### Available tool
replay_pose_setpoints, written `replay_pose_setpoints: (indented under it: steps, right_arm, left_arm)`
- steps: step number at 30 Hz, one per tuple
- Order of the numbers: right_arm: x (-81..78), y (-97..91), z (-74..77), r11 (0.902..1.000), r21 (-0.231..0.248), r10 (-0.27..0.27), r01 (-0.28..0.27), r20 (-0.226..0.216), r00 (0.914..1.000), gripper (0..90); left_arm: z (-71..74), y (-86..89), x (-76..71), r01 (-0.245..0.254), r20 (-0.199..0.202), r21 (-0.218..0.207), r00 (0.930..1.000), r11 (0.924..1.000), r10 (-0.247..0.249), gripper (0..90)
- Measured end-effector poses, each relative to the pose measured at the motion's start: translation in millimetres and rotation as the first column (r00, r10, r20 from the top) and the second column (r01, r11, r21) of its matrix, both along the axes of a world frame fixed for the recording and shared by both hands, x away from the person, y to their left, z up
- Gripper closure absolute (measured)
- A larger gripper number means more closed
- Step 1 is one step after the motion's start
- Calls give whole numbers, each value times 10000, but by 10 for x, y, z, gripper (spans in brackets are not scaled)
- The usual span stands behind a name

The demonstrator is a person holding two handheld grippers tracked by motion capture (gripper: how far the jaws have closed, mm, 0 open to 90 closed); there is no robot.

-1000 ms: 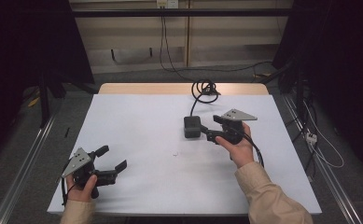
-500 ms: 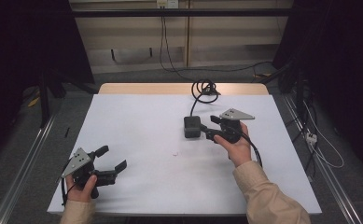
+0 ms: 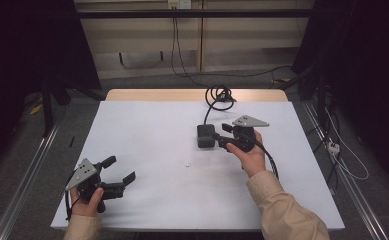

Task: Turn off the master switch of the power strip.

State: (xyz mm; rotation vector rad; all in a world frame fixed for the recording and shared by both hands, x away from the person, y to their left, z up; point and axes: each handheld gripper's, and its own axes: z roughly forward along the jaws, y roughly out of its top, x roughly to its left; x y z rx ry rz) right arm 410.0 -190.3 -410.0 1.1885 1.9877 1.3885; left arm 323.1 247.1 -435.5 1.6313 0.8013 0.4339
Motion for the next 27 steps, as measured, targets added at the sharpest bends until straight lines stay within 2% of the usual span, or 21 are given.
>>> replay_pose_setpoints:
  steps: [12,27]
  right_arm:
    - [55,52,34,9999,-107,83,-82,109,9999,495]
    - [97,69,5,9997,-48,253,-253,-107,9996,662]
  left_arm:
    - [-2,7,1,10,-16,4,10000,10000,-10,41]
    - [-3,6,3,11,-12,2,10000,10000,-11,41]
